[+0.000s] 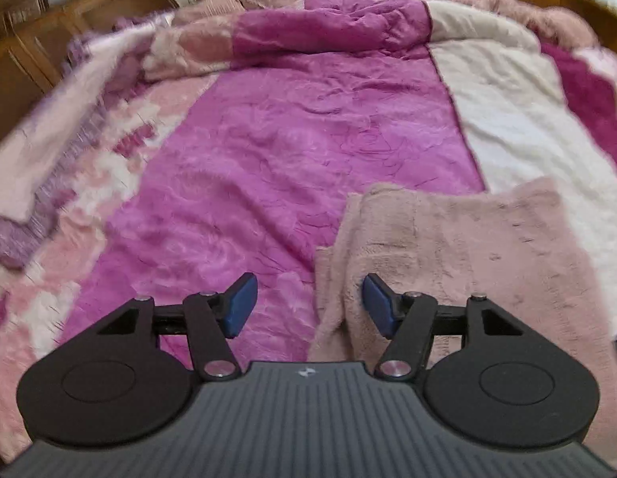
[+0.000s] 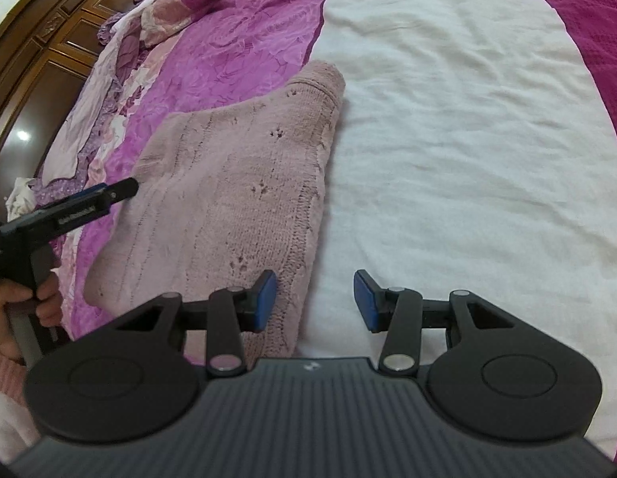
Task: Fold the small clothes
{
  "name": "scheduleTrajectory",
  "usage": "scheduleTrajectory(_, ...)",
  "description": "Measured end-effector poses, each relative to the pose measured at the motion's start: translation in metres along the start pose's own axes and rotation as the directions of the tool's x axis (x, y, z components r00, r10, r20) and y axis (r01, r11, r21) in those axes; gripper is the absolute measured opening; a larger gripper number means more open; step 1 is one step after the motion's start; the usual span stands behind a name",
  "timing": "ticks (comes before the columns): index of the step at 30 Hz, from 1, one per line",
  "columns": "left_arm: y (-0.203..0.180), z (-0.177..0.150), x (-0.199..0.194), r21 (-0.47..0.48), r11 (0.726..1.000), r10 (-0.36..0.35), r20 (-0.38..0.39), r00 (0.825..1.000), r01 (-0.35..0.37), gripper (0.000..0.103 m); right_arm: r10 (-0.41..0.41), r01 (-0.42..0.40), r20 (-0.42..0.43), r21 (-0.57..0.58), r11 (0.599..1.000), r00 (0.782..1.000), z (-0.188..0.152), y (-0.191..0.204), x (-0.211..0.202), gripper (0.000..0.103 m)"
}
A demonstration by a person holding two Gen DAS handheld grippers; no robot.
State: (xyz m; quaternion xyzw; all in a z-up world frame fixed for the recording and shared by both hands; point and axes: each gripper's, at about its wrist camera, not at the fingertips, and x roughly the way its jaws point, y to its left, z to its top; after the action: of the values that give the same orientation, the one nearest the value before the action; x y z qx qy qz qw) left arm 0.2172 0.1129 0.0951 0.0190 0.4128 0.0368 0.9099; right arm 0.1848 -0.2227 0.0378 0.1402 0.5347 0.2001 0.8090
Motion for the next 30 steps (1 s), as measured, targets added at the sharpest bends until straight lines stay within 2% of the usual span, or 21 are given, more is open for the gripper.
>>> scheduleTrajectory(2,0.004,0.002,-0.004,-0.016,0.998,-0.059,0.009,0.998,0.059,0.068,-0.001,0.001,0.003,0.001,1.000,1.000,0.001,0.001,0.001,0.047)
scheduleTrajectory(6,0.000,0.004,-0.003,-0.027,0.991,-0.133,0.005,0.991,0.133,0.069,-0.005,0.004,0.010,0.013,1.000,1.000,0.000,0.003,0.002,0.047)
scheduleTrajectory(9,-0.007,0.004,0.011,-0.032,0.990,-0.141,-0.042,0.989,0.140,0.069,-0.019,0.019,0.020,-0.001,1.000,1.000,-0.002,0.007,0.001,0.047)
scheduleTrajectory(12,-0.010,0.000,0.029,-0.075,0.986,-0.151,-0.062,0.987,0.147,0.069,-0.030,0.030,0.021,-0.022,0.999,0.999,-0.003,0.010,-0.001,0.047)
scheduleTrajectory(14,-0.010,-0.004,0.033,-0.100,0.978,-0.189,-0.030,0.982,0.185,0.040,-0.035,0.035,0.022,-0.031,0.999,0.999,-0.003,0.013,-0.001,0.047)
scheduleTrajectory(15,-0.013,-0.005,0.029,-0.078,0.978,-0.195,0.000,0.981,0.194,0.023,-0.031,0.032,0.024,-0.037,0.999,0.999,-0.002,0.015,-0.002,0.047)
scheduleTrajectory(16,-0.015,-0.006,0.024,-0.065,0.978,-0.197,0.028,0.980,0.198,0.021,-0.021,0.022,0.024,-0.044,0.999,0.999,-0.002,0.017,-0.002,0.047)
scheduleTrajectory(20,-0.001,-0.004,0.007,-0.075,0.979,-0.181,0.104,0.978,0.190,0.020,0.058,-0.057,0.011,-0.082,0.995,0.998,-0.003,0.030,-0.005,0.047)
scheduleTrajectory(23,0.016,-0.004,0.016,-0.102,0.984,-0.139,0.072,0.988,0.146,0.020,0.113,-0.113,-0.006,-0.114,0.987,0.994,-0.006,0.046,-0.001,0.047)
scheduleTrajectory(26,0.024,-0.011,0.033,-0.103,0.984,-0.147,0.014,0.989,0.148,0.021,0.082,-0.082,-0.008,-0.182,0.980,0.997,-0.010,0.064,0.009,0.047)
scheduleTrajectory(30,0.026,-0.014,0.025,-0.114,0.982,-0.149,0.024,0.989,0.151,0.030,0.052,-0.052,-0.005,-0.221,0.974,0.999,-0.014,0.075,0.014,0.053)
